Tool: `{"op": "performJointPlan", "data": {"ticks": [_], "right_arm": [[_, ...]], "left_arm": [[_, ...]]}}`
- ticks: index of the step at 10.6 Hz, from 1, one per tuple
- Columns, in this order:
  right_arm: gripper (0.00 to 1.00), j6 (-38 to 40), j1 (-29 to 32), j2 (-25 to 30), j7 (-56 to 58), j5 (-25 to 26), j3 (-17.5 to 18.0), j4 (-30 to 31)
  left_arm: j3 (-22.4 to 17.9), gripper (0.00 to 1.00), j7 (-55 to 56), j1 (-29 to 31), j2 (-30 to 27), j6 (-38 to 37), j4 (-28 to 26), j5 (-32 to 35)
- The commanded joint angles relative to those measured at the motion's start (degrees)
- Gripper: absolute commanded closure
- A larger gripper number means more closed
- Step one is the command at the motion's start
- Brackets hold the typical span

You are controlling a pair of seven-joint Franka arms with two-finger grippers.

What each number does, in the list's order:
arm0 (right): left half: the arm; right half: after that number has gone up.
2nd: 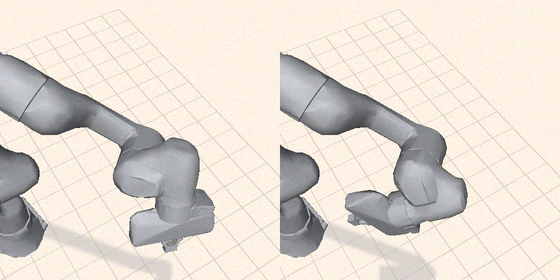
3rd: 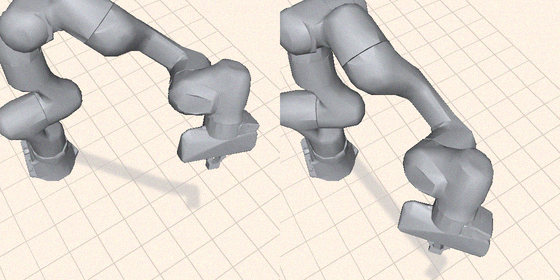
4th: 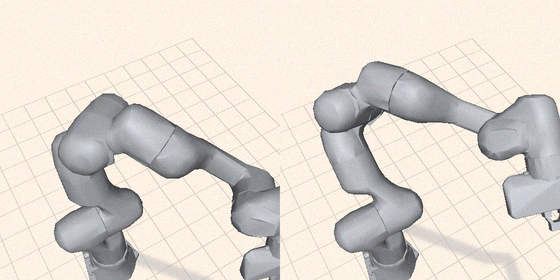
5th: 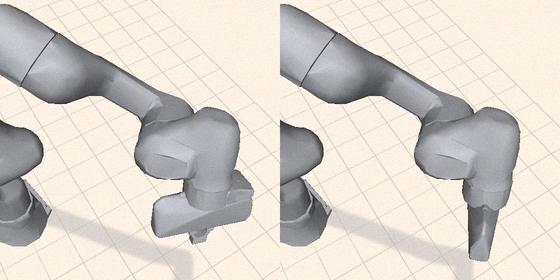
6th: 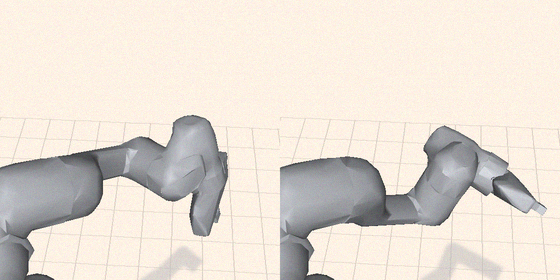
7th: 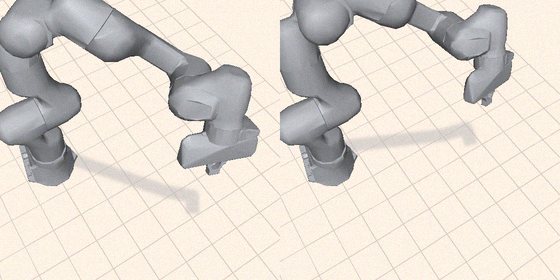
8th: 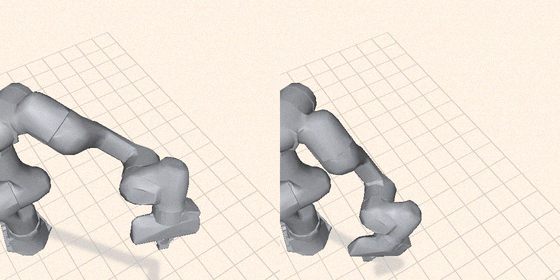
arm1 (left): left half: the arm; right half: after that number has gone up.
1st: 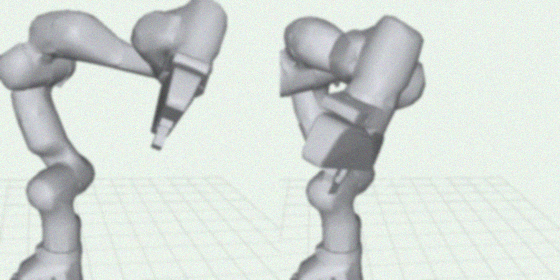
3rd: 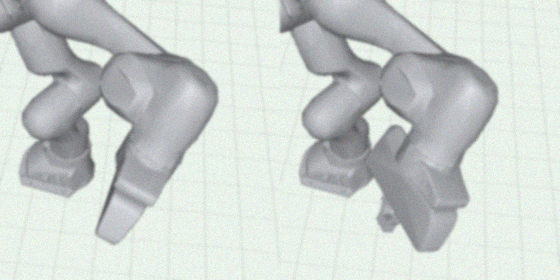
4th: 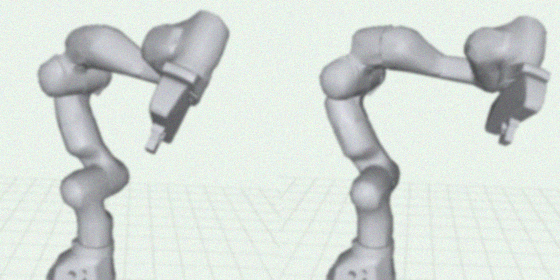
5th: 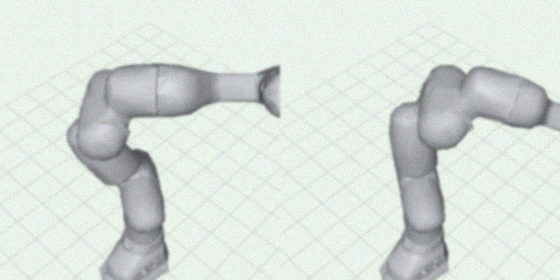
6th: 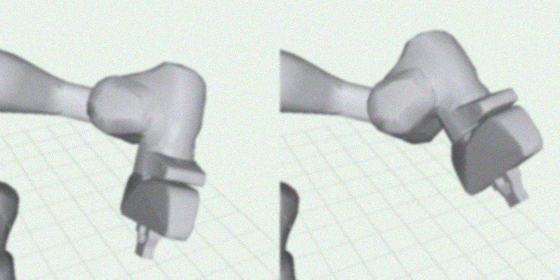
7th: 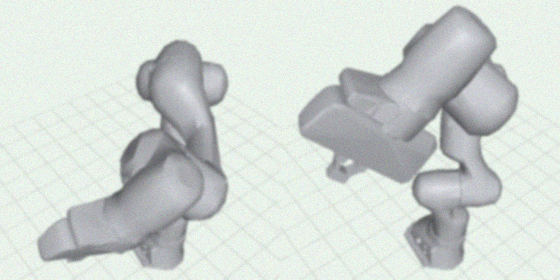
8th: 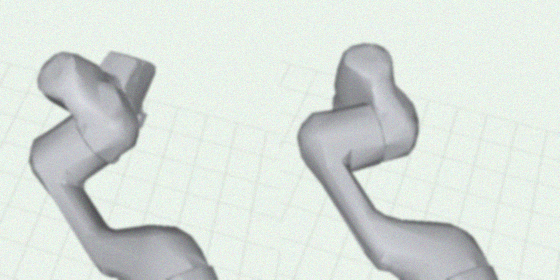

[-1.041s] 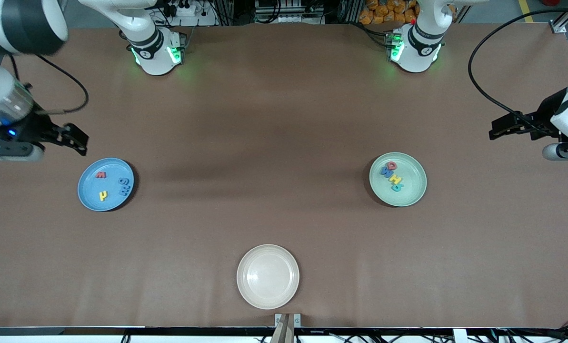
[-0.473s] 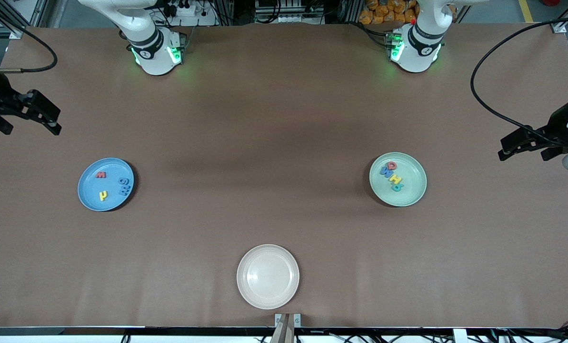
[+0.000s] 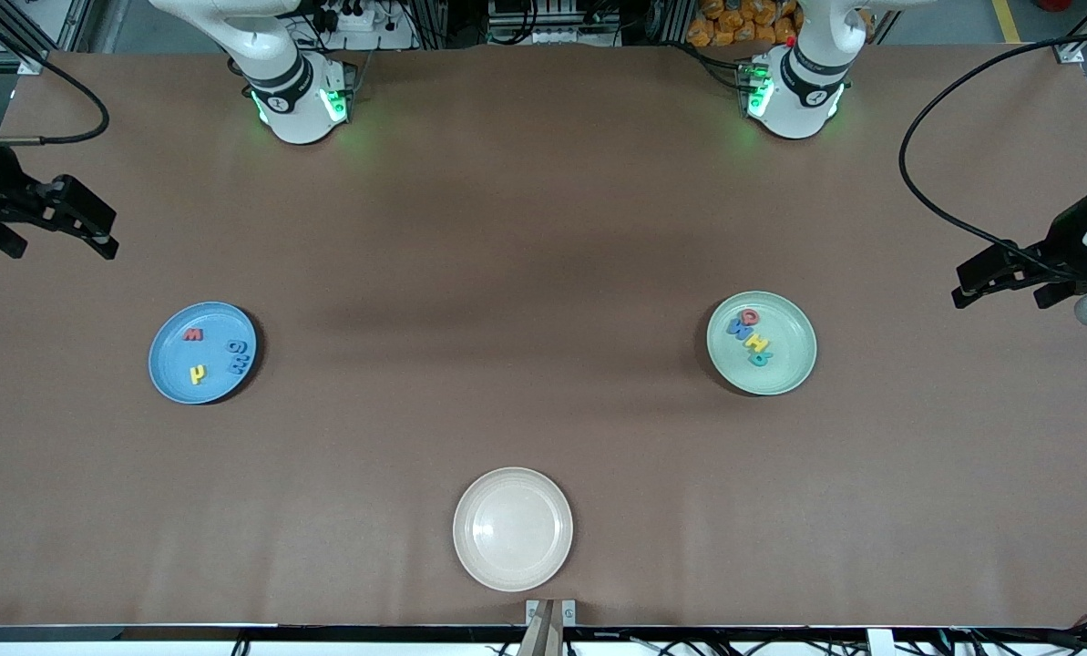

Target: Sort upper and lower case letters into plates

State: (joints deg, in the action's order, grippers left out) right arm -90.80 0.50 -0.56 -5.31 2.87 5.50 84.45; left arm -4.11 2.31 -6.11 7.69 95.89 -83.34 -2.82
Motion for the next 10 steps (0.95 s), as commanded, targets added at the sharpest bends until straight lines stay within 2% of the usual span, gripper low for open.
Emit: {"op": "performJointPlan", "data": {"ticks": [1,2,4,7,10], "right_arm": [[0.00,2.5,-0.4,-0.8,0.6,-1.7,-0.5,-1.8],[0.00,3.0,-0.4,-0.8,0.7,-1.7,-0.5,-1.8],[0.00,3.5,-0.5,-0.8,0.7,-1.9,-0.4,-1.8],[0.00,3.6,-0.5,-0.8,0.6,-2.1,-0.4,-1.8],[0.00,3.5,-0.4,-0.8,0.5,-2.0,-0.5,-1.8]], "left_arm": [[0.2,0.00,0.0,0.4,-0.7,0.6,-0.6,0.3],[0.8,0.00,-0.1,1.1,-0.7,0.6,-0.8,0.2],[4.5,0.00,0.1,4.0,-1.5,0.7,-2.9,0.2],[5.2,0.00,0.2,4.5,-5.9,0.7,-8.7,0.2],[5.4,0.00,0.2,4.4,-6.0,0.7,-8.6,0.3]]}}
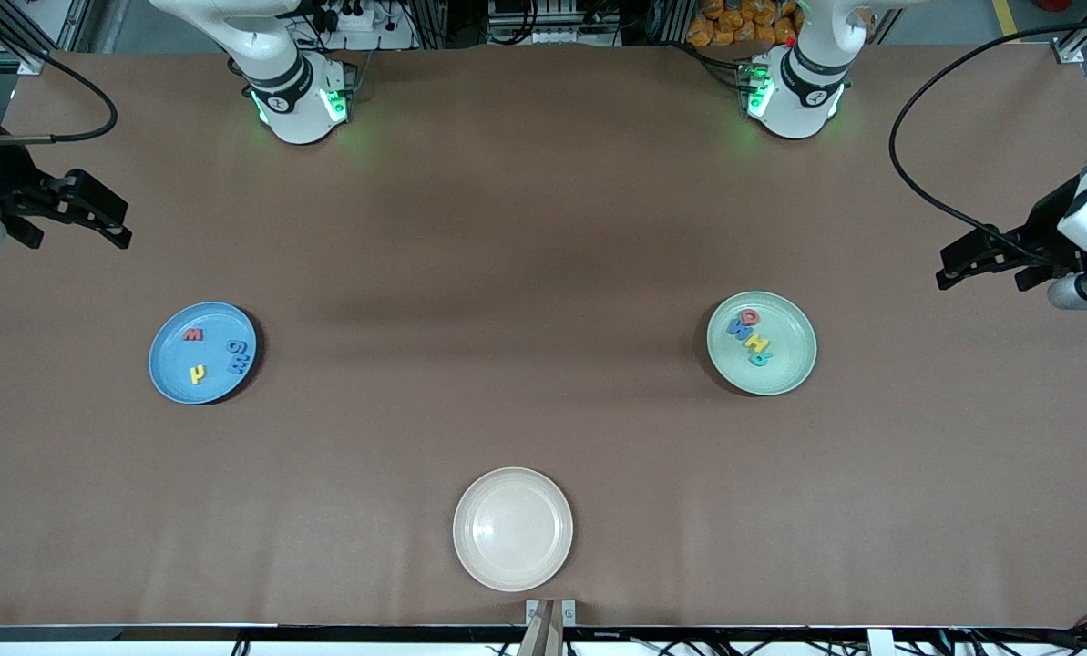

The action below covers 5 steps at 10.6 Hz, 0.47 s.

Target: Sort upper and lower case letters into plates

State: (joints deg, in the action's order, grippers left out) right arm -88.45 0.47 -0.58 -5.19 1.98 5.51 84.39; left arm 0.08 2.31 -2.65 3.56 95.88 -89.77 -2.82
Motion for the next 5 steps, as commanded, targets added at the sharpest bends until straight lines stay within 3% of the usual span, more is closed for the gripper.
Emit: {"op": "performJointPlan", "data": {"ticks": [1,5], "right_arm": [[0.00,1.2,-0.5,-0.8,0.4,-1.1,-0.4,-1.8],[0.00,1.2,-1.3,-1.2,0.3,-1.1,-0.3,-1.5]], "left_arm": [[1.4,0.00,0.2,0.8,-2.4,1.4,-2.5,0.2],[1.6,0.00,0.5,0.0,-3.8,1.8,-4.4,0.3]]}}
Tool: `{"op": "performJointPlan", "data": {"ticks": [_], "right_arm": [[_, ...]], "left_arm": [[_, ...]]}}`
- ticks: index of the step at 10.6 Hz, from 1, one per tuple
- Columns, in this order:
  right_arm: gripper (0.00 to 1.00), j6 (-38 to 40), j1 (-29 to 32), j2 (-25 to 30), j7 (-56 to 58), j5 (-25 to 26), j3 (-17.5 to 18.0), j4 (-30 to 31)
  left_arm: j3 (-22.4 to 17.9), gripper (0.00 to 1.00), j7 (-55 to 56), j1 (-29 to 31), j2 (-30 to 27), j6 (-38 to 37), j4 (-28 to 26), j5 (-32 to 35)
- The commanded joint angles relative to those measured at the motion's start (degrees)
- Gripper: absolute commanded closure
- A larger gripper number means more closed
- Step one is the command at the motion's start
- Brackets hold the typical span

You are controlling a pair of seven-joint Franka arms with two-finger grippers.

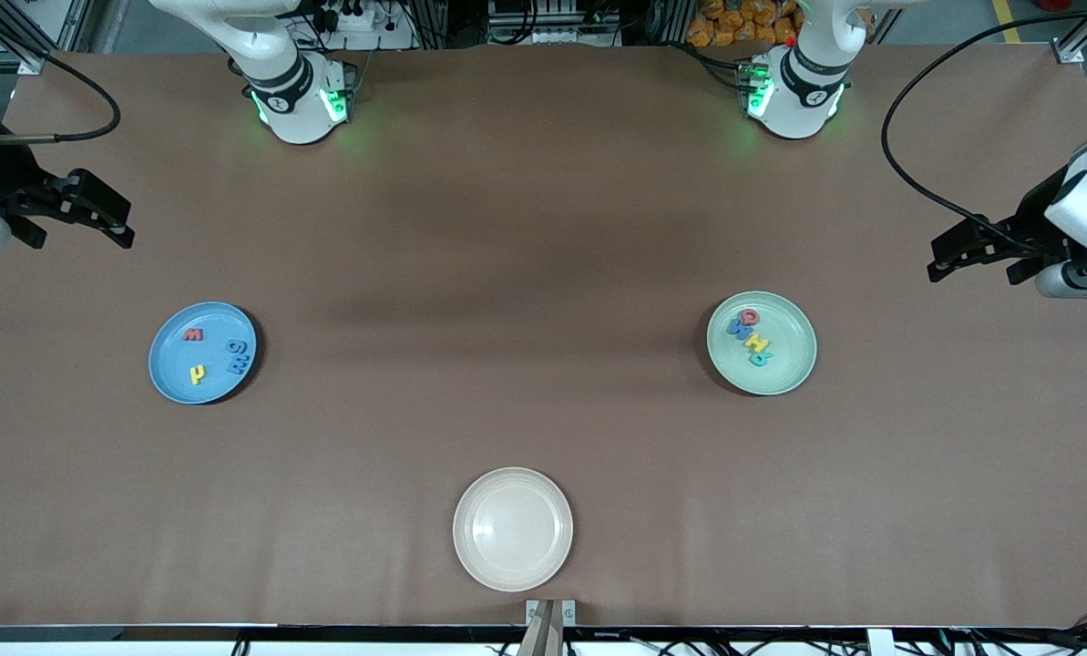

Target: Sort upper and lower case letters into plates

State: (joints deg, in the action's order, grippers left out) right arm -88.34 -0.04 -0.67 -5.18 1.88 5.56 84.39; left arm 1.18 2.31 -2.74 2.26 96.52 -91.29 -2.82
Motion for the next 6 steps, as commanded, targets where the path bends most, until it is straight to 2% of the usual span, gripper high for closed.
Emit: {"op": "performJointPlan", "data": {"ticks": [1,6], "right_arm": [[0.00,0.9,-0.8,-1.2,0.3,-1.0,-0.4,-1.5],[0.00,1.4,0.3,-1.9,0.4,-0.7,-0.7,-1.6]], "left_arm": [[0.8,0.00,1.6,-0.3,-2.7,1.2,-2.9,1.4],[0.8,0.00,1.6,-0.2,-2.6,1.2,-2.7,1.8]]}}
